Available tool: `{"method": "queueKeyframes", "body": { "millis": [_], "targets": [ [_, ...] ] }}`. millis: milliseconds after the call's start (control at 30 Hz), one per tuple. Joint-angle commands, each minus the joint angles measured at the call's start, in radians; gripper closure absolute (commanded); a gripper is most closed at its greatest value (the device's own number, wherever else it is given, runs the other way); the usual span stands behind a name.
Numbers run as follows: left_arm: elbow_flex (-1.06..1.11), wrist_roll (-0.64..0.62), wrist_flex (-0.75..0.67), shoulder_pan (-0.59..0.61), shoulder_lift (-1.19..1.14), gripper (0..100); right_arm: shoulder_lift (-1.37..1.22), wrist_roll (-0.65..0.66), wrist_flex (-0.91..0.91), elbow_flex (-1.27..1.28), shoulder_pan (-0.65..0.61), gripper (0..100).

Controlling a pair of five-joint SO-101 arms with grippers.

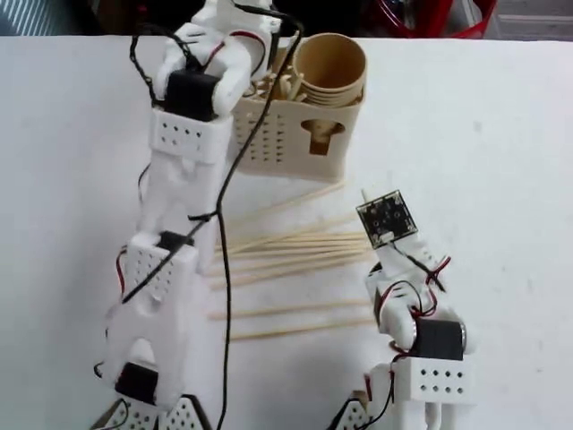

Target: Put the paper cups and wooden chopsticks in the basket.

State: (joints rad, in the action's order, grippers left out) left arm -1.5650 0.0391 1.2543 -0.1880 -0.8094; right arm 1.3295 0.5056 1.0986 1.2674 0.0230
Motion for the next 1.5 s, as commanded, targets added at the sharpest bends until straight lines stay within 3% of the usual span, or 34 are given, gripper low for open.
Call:
{"method": "queueKeyframes", "body": {
  "millis": [0, 167, 333, 1000, 1200, 1467],
  "targets": [
    [0.052, 0.014, 0.006, -0.005, 0.079, 96, 0.016, 0.012, -0.002, -0.003, -0.008, 98.2],
    [0.252, 0.012, -0.034, -0.008, 0.077, 84, 0.016, 0.014, -0.002, -0.003, -0.007, 98.2],
    [0.354, 0.005, -0.120, 0.024, 0.077, 87, 0.016, 0.017, -0.001, -0.003, -0.007, 98.2],
    [0.328, -0.035, -0.164, 0.065, 0.044, 88, 0.013, 0.038, 0.001, -0.002, -0.008, 98.2],
    [0.328, -0.037, -0.204, 0.061, -0.001, 98, 0.013, 0.038, 0.001, -0.002, -0.008, 98.2],
    [0.269, -0.037, -0.176, 0.047, 0.007, 98, 0.015, 0.038, 0.001, -0.002, -0.008, 98.2]
  ]
}}
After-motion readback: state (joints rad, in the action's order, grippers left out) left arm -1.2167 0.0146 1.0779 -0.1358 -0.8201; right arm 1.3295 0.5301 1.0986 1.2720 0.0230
